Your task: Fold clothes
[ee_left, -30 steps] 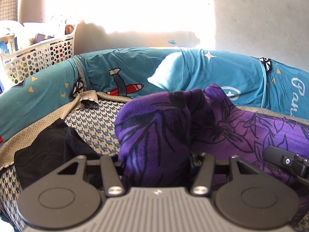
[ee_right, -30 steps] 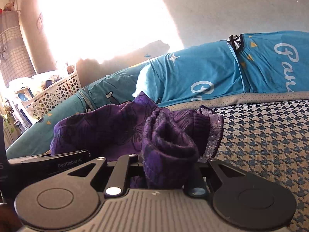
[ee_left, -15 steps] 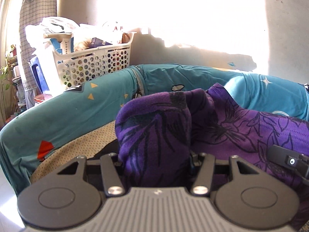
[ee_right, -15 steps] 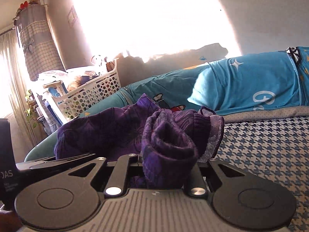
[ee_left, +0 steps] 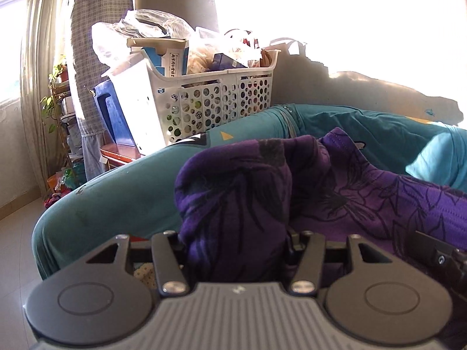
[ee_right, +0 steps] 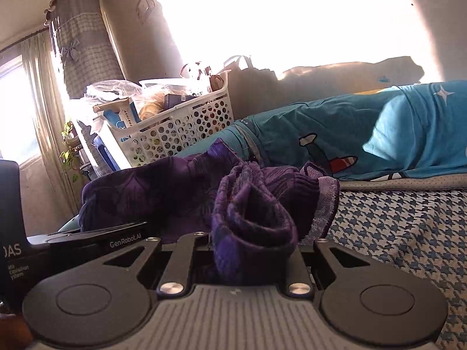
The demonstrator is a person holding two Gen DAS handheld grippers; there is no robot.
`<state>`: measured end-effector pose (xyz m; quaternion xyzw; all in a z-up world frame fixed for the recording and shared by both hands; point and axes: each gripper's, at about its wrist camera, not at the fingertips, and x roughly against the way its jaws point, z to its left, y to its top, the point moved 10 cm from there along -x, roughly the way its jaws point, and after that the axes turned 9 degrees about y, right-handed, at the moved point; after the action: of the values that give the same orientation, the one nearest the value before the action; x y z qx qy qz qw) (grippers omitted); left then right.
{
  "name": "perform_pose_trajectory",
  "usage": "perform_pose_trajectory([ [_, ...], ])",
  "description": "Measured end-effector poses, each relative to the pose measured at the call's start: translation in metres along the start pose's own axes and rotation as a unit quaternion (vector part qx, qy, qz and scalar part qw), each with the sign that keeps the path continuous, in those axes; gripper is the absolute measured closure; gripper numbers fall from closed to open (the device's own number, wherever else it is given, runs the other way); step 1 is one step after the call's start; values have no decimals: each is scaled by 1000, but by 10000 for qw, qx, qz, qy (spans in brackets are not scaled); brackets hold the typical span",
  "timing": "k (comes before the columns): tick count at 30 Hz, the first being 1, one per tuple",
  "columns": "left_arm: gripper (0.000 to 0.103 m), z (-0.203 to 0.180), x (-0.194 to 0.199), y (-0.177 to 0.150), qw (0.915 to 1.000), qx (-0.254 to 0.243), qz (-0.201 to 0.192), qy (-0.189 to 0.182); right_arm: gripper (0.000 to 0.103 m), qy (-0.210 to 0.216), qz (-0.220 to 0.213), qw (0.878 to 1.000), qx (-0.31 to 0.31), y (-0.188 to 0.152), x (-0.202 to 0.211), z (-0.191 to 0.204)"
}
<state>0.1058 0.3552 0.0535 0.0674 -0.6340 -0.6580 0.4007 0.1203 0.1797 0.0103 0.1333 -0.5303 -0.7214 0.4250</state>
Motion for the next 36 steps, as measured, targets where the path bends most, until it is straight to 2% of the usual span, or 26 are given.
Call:
perform_pose_trajectory([
  [3, 49, 11, -15, -8, 9994, 198, 234, 155, 85, 4, 50, 10000, 0, -6, -18, 2],
  [7, 28, 25, -35, -18, 9968, 462, 544, 362, 84, -152, 331, 9993, -10, -27, -47, -7],
  [9, 25, 32, -44, -23, 9947, 594, 699, 465, 78, -331, 594, 9975, -209, -42, -55, -23],
  [12, 9, 42, -58, -31, 9906, 791, 931, 620, 62, -477, 573, 9961, -463, -48, -49, -43],
  [15, 8, 53, -70, -38, 9855, 1001, 1136, 766, 61, -586, 451, 9958, -536, -42, -33, -55],
  [22, 8, 80, -64, -35, 9789, 1334, 1096, 1092, 61, -1108, 67, 9937, -162, -17, 2, -63],
  [28, 8, 88, -68, -39, 9760, 1339, 1152, 1272, 61, -801, -4, 9968, 83, -3, 9, -42],
  [33, 7, 85, -69, -40, 9760, 1272, 1149, 1344, 61, -292, 217, 9982, 470, -17, -9, -9],
  [36, 4, 85, -74, -43, 9752, 1254, 1202, 1370, 61, -404, 482, 9963, 578, -32, -24, -15],
])
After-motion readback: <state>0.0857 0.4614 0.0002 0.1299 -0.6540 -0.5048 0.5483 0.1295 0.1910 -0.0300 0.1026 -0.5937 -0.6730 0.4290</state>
